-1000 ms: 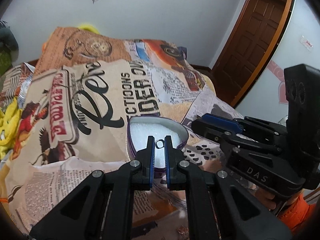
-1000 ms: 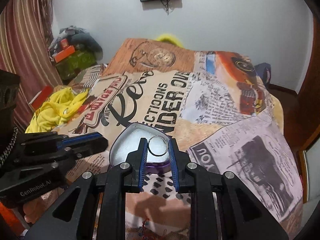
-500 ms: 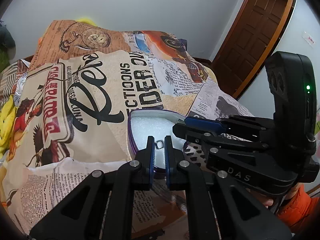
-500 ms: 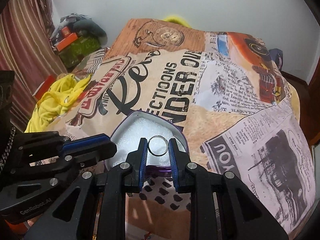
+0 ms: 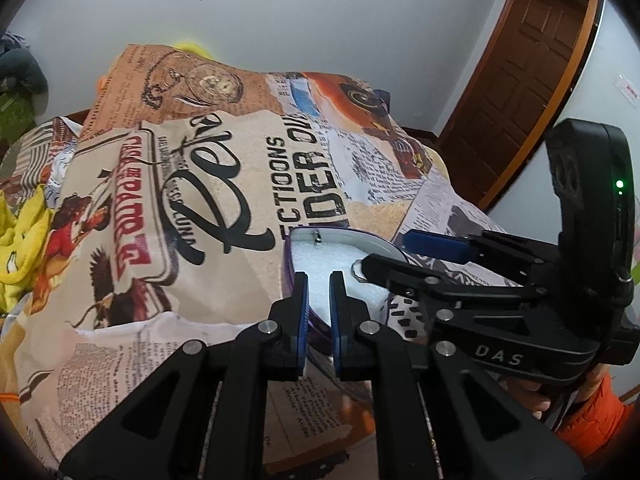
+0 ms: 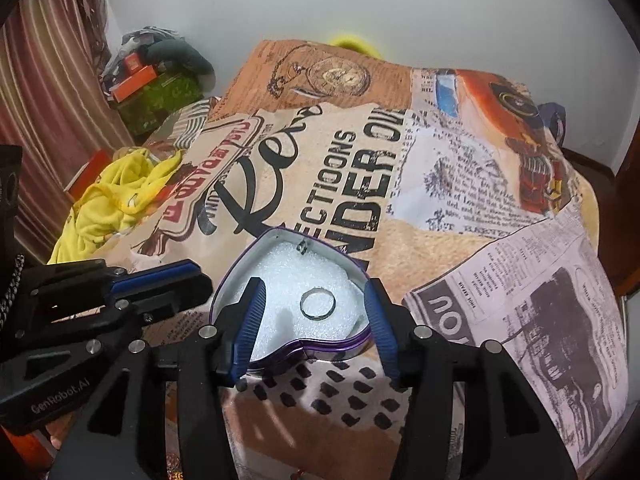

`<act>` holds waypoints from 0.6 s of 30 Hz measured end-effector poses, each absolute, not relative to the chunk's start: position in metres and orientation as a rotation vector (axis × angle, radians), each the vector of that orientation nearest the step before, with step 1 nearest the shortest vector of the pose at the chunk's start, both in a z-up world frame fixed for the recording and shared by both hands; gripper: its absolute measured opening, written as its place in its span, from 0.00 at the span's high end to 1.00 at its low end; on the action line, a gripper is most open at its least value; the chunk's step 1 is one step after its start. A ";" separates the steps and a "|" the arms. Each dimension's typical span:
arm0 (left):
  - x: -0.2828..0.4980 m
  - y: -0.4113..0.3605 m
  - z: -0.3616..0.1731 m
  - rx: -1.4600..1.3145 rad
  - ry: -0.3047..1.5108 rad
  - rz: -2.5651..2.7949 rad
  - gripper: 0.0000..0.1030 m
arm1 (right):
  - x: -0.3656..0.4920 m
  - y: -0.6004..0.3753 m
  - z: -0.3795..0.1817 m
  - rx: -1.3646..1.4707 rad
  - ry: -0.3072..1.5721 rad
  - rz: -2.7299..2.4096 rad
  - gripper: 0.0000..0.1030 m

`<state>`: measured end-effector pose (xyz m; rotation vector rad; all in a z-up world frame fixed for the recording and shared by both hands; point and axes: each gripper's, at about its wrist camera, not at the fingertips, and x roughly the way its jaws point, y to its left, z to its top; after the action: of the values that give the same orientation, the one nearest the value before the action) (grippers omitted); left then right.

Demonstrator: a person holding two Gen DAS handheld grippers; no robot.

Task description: Organize jewelry

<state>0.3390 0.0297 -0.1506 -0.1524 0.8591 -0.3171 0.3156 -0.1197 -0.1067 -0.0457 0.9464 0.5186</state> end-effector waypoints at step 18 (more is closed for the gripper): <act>0.290 0.033 -0.117 -0.092 0.799 -0.249 0.61 | 0.262 -0.136 -0.058 -0.101 0.831 0.455 0.54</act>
<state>0.2899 0.0325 -0.1173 -0.0922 0.7991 -0.2489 0.2619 -0.1356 -0.0584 -0.1011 0.8308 0.4550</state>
